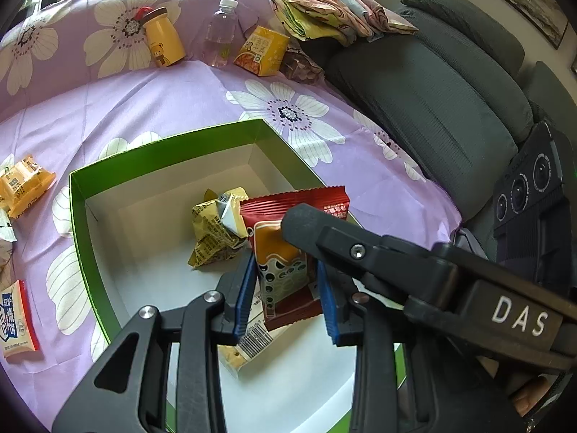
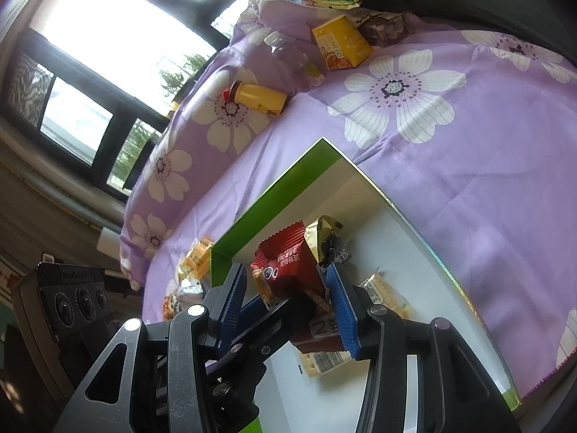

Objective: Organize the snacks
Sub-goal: 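Carry the red biscuit packet with the right gripper over the green box, then lower the red packet into the box and open the right gripper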

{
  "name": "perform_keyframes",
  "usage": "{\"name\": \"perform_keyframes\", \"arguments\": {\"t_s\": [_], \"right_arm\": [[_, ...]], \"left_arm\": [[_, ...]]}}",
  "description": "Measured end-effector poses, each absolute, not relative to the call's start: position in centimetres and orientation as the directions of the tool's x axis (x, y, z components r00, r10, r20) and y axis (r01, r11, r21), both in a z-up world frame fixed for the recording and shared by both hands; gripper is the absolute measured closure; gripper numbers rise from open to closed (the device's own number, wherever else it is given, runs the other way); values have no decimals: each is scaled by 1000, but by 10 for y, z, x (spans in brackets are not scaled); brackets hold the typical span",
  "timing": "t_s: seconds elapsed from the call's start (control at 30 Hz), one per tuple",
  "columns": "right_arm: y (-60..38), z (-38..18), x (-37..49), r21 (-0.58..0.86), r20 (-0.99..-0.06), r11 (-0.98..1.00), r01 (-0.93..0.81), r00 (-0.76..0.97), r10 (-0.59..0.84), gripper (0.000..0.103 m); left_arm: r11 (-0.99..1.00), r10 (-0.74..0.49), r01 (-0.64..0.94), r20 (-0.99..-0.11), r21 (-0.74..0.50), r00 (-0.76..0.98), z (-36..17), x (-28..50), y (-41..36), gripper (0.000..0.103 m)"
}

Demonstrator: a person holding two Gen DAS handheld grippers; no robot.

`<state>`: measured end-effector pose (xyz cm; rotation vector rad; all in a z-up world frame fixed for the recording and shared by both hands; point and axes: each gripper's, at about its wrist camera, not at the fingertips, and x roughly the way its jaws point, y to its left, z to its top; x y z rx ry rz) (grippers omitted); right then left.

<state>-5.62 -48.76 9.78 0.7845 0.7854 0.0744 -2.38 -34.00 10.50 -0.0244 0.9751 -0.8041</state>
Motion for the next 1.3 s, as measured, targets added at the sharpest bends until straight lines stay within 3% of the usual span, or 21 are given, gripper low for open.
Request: {"name": "perform_keyframes", "arguments": {"t_s": [1.3], "right_arm": [[-494,69,-44,651,-682,685,326,648,339,54]], "left_arm": [[756,-548,558,-797,-341,255,76,-6,-352,69]]}}
